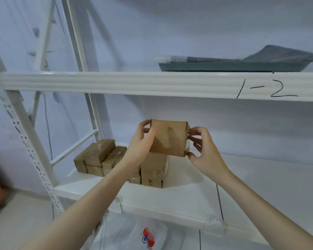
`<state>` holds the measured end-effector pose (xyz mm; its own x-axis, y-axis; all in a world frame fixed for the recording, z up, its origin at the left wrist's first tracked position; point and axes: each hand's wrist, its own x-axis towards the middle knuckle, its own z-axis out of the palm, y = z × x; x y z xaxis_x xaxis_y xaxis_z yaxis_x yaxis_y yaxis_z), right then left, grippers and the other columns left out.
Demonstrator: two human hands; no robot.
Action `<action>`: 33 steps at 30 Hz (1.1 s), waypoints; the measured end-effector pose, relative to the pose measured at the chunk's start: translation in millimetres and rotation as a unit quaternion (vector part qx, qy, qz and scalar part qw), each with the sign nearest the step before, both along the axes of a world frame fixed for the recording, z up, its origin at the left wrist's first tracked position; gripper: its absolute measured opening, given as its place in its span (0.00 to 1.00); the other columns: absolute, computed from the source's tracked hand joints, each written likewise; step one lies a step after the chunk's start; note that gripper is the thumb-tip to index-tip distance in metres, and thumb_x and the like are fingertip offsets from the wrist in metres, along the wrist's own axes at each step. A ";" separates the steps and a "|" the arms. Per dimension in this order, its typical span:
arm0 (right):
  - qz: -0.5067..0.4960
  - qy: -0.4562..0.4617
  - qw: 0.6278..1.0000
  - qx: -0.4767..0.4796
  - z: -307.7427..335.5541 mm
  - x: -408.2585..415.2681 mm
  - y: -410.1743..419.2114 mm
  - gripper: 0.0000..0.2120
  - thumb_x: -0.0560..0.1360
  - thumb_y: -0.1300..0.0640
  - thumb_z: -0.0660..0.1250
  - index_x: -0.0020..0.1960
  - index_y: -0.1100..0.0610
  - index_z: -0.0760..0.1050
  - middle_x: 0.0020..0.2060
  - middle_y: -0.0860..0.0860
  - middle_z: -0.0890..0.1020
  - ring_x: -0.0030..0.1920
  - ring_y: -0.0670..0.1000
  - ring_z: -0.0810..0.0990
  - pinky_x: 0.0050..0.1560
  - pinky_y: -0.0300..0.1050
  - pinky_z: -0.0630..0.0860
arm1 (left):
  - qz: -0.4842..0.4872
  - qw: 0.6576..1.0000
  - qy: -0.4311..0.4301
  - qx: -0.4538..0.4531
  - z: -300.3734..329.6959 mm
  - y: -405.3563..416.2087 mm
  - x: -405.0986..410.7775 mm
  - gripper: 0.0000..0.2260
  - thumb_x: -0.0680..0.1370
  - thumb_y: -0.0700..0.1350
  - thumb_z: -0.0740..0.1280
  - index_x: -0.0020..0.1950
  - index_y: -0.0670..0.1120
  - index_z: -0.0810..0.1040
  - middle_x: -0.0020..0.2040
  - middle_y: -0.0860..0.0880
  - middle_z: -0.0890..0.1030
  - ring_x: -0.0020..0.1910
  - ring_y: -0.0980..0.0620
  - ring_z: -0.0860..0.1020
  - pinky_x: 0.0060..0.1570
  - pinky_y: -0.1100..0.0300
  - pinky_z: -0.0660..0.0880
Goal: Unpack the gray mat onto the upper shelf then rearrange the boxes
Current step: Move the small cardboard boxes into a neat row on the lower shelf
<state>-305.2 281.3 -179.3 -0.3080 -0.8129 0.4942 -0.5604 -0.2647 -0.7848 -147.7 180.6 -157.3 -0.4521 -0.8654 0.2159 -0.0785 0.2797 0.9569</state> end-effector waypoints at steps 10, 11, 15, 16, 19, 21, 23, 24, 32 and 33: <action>0.031 0.137 0.989 -0.041 43.4 14.0 16.2 0.36 0.70 0.70 0.68 0.71 0.48 0.60 0.60 0.48 0.66 0.59 0.33 0.69 0.61 0.23 0.64 | -0.009 0.993 0.038 -0.110 29.8 22.8 39.3 0.21 0.74 0.58 0.65 0.64 0.52 0.72 0.58 0.54 0.79 0.51 0.56 0.81 0.46 0.59 0.81; 0.030 0.162 0.986 -0.040 47.2 11.5 18.4 0.37 0.70 0.69 0.68 0.72 0.48 0.58 0.61 0.47 0.66 0.60 0.37 0.69 0.61 0.23 0.63 | -0.008 0.992 0.052 -0.112 33.7 23.8 40.9 0.18 0.76 0.56 0.64 0.63 0.50 0.73 0.55 0.54 0.80 0.48 0.60 0.81 0.43 0.63 0.80; 0.028 0.249 0.967 -0.042 61.5 -2.5 34.2 0.41 0.70 0.63 0.71 0.74 0.44 0.53 0.65 0.42 0.63 0.65 0.39 0.62 0.63 0.22 0.56 | -0.020 0.995 0.084 -0.048 43.6 25.7 42.1 0.15 0.79 0.54 0.59 0.61 0.50 0.75 0.54 0.50 0.80 0.51 0.54 0.79 0.42 0.66 0.77; 0.019 0.269 0.962 -0.047 65.2 -6.9 39.0 0.42 0.70 0.61 0.72 0.73 0.42 0.51 0.66 0.41 0.61 0.66 0.38 0.60 0.64 0.23 0.55 | -0.029 0.993 0.111 -0.004 45.4 27.5 39.5 0.13 0.79 0.54 0.58 0.59 0.51 0.75 0.53 0.49 0.80 0.52 0.51 0.79 0.43 0.65 0.79; -0.004 0.270 0.960 -0.070 72.6 -19.6 49.6 0.45 0.68 0.58 0.75 0.73 0.42 0.49 0.66 0.37 0.57 0.68 0.35 0.56 0.67 0.26 0.53 | -0.048 0.975 0.190 0.107 45.6 32.7 30.5 0.15 0.80 0.53 0.57 0.60 0.48 0.76 0.52 0.47 0.82 0.52 0.50 0.81 0.44 0.59 0.81; -0.001 0.212 0.975 -0.064 76.7 -27.4 57.9 0.47 0.66 0.55 0.76 0.72 0.40 0.48 0.68 0.40 0.59 0.70 0.34 0.57 0.66 0.23 0.54 | -0.066 0.956 0.236 0.159 44.6 36.5 22.3 0.18 0.81 0.53 0.57 0.65 0.45 0.74 0.55 0.44 0.82 0.55 0.47 0.81 0.47 0.54 0.82; 0.016 0.172 0.984 -0.045 79.6 -33.0 65.5 0.49 0.65 0.54 0.77 0.72 0.40 0.46 0.69 0.38 0.63 0.69 0.33 0.60 0.64 0.21 0.56 | -0.079 0.947 0.256 0.179 44.0 40.3 16.2 0.17 0.82 0.48 0.55 0.68 0.44 0.72 0.58 0.42 0.81 0.56 0.45 0.80 0.45 0.54 0.82; 0.026 0.166 0.985 -0.032 80.8 -35.9 70.1 0.49 0.65 0.54 0.77 0.73 0.41 0.47 0.68 0.34 0.63 0.68 0.31 0.60 0.63 0.20 0.57 | -0.089 0.946 0.257 0.180 44.1 43.0 12.3 0.17 0.83 0.45 0.53 0.69 0.42 0.70 0.59 0.41 0.80 0.56 0.45 0.80 0.42 0.56 0.82; 0.059 0.173 0.983 -0.012 91.0 -42.4 92.6 0.45 0.64 0.56 0.78 0.69 0.38 0.53 0.65 0.30 0.65 0.67 0.34 0.65 0.68 0.33 0.62 | -0.124 0.942 0.262 0.168 46.1 62.4 0.1 0.16 0.82 0.39 0.53 0.68 0.37 0.70 0.51 0.42 0.82 0.45 0.48 0.83 0.39 0.57 0.82; 0.063 0.170 0.983 -0.011 91.5 -42.7 94.1 0.45 0.64 0.56 0.78 0.69 0.39 0.54 0.65 0.30 0.66 0.68 0.35 0.65 0.69 0.37 0.62 | -0.128 0.944 0.258 0.161 46.5 63.7 -0.5 0.16 0.83 0.40 0.53 0.67 0.38 0.70 0.50 0.43 0.82 0.44 0.49 0.84 0.39 0.58 0.82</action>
